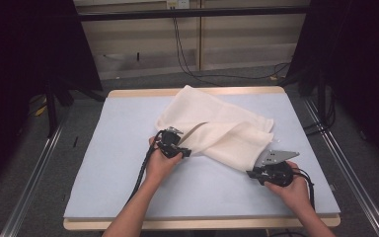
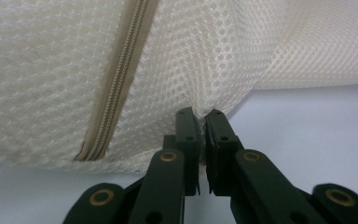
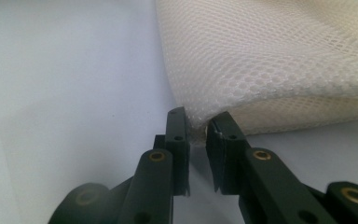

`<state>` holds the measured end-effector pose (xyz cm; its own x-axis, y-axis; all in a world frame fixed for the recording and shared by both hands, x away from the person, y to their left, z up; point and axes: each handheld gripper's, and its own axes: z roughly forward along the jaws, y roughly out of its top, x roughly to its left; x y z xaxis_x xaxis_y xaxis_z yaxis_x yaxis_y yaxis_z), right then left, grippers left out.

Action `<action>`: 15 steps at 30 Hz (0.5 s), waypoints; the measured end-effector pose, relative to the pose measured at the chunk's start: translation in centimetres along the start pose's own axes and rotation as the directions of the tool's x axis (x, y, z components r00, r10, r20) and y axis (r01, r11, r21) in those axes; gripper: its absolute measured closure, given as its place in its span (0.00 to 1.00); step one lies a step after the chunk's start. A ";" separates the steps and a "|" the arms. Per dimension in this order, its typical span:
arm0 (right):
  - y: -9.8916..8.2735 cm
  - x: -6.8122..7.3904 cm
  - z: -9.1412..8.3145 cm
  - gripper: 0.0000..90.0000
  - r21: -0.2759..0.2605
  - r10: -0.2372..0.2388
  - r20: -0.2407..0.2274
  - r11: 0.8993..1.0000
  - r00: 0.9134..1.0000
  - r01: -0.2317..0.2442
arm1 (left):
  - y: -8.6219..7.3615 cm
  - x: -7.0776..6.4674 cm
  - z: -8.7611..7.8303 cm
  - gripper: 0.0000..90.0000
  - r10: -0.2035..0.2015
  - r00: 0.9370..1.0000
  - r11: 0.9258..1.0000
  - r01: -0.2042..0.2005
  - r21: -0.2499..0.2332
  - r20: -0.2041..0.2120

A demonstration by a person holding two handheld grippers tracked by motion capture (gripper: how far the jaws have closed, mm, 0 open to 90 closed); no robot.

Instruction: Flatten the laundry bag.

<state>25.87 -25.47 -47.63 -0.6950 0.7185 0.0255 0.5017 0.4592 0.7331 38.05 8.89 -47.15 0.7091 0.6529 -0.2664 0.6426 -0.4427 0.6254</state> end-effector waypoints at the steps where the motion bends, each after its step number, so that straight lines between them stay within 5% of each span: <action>1: 0.0 0.0 0.0 0.88 0.000 0.004 0.001 1.000 1.000 -0.004 | -0.1 0.2 -0.3 0.96 -0.008 1.000 1.000 0.008 0.004 0.010; 9: 0.0 -0.1 0.1 0.90 -0.001 -0.001 0.004 1.000 1.000 0.001 | -1.7 1.9 -3.6 0.96 -0.107 0.990 0.994 0.109 -0.011 0.092; 15: -0.1 -0.1 0.1 0.91 0.000 0.007 0.006 1.000 1.000 -0.007 | -3.2 3.3 -6.0 0.96 -0.169 0.976 0.983 0.177 -0.044 0.140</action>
<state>25.96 -25.52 -47.77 -0.6885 0.7247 0.0266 0.5066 0.4543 0.7328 36.60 16.16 -45.57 0.6237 0.6255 -0.4688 0.7444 -0.2926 0.6002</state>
